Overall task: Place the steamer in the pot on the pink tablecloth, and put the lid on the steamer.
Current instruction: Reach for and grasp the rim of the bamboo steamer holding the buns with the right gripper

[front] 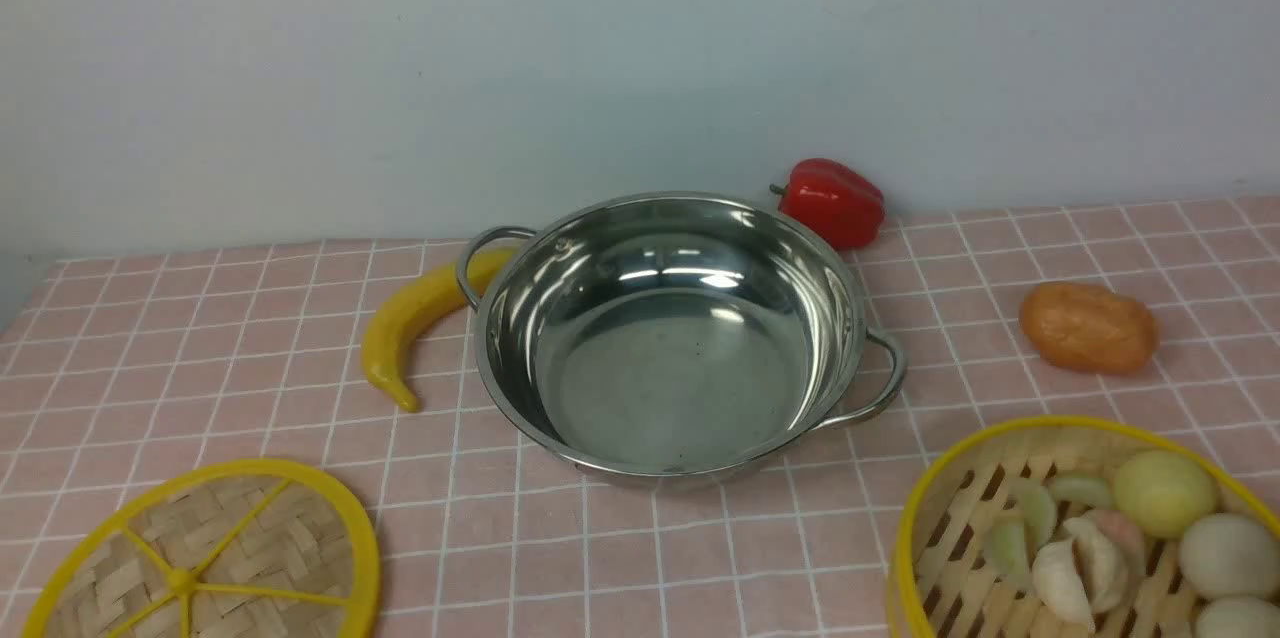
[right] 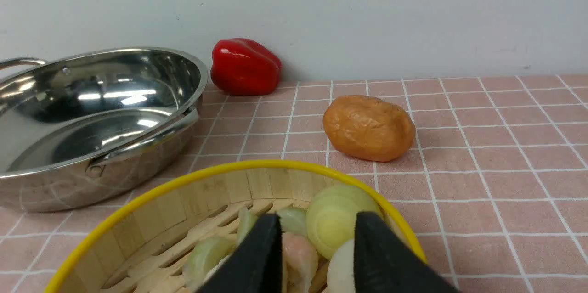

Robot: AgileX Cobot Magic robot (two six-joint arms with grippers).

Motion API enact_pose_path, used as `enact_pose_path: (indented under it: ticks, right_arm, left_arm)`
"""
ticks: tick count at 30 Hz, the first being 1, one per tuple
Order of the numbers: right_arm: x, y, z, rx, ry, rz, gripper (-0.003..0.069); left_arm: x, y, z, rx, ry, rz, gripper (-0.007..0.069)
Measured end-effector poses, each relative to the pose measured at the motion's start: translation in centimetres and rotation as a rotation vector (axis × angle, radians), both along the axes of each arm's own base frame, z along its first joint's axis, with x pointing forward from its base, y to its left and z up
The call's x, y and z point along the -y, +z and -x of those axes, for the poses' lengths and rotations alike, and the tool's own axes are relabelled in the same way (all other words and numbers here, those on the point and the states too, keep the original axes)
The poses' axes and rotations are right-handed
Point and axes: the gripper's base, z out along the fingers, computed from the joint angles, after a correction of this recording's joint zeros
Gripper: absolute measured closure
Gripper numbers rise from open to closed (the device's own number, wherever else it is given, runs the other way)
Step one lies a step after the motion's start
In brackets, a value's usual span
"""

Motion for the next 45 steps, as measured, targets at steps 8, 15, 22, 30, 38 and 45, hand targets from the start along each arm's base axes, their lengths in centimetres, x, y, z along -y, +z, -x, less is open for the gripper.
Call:
enact_pose_path:
  ticks: [8,15,22,30,38,45]
  right_arm:
    - [0.0,0.0,0.0,0.0,0.0,0.0,0.0416]
    - [0.0,0.0,0.0,0.0,0.0,0.0,0.0416]
    - [0.0,0.0,0.0,0.0,0.0,0.0,0.0416]
    - [-0.1,0.6,-0.1,0.048,-0.01,-0.126,0.0416]
    - [-0.6,7.8,1.8,0.103,0.065,-0.244,0.0416]
    - [-1.3,11.8,3.2,0.097,0.156,-0.386,0.0416]
  left_arm:
    - [0.0,0.0,0.0,0.0,0.0,0.0,0.0381]
    - [0.0,0.0,0.0,0.0,0.0,0.0,0.0381]
    - [0.0,0.0,0.0,0.0,0.0,0.0,0.0381]
    - [0.0,0.0,0.0,0.001,0.0,0.0,0.0381]
    - [0.0,0.0,0.0,0.001,0.0,0.0,0.0381]
    - [0.0,0.0,0.0,0.001,0.0,0.0,0.0381]
